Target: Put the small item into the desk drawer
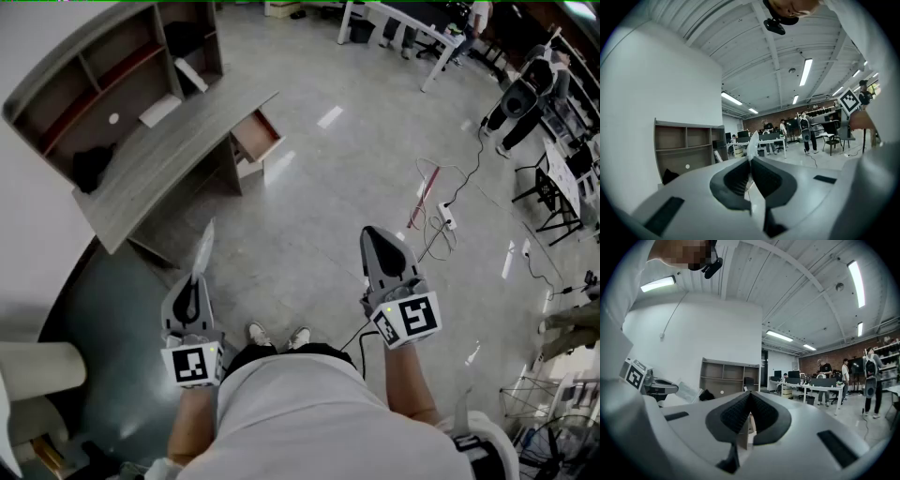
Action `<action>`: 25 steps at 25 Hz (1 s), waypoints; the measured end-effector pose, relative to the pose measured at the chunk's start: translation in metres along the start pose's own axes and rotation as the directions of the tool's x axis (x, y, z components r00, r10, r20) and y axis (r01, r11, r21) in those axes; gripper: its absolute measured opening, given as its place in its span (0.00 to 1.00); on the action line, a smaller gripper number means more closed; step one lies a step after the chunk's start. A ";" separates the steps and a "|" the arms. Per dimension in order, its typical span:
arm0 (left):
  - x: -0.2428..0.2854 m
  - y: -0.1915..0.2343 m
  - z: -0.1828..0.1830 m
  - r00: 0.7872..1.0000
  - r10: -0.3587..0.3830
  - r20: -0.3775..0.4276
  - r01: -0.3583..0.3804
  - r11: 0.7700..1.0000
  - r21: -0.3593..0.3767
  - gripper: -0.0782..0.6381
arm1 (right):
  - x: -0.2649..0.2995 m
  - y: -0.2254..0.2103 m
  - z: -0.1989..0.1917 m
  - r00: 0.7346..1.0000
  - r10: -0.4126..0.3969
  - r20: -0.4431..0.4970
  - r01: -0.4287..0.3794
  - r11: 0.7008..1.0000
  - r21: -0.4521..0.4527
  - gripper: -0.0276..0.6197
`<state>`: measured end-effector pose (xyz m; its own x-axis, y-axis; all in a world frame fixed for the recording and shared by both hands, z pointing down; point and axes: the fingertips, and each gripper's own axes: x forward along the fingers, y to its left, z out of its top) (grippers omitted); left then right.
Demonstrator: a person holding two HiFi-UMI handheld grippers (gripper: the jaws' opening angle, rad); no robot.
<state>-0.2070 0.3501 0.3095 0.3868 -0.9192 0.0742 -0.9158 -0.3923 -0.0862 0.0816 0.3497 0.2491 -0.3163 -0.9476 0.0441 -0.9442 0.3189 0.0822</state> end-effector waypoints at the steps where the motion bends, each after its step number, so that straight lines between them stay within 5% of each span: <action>1: 0.000 -0.001 -0.001 1.000 0.001 0.002 -0.001 1.000 0.004 0.14 | -0.001 -0.001 -0.002 1.000 0.000 -0.001 0.000 1.000 0.001 0.08; 14: 0.017 -0.039 0.001 1.000 -0.003 -0.001 0.003 1.000 0.022 0.14 | -0.020 -0.038 -0.022 0.999 0.031 0.024 -0.033 0.995 0.097 0.08; 25: 0.056 -0.052 -0.021 0.998 -0.014 -0.065 0.014 1.000 0.005 0.14 | 0.001 -0.063 -0.052 0.997 0.052 -0.049 -0.045 0.991 0.124 0.08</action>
<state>-0.1400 0.3195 0.3389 0.3917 -0.9094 0.1402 -0.9096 -0.4057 -0.0900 0.1460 0.3293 0.2957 -0.3598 -0.9280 0.0967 -0.9330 0.3572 -0.0436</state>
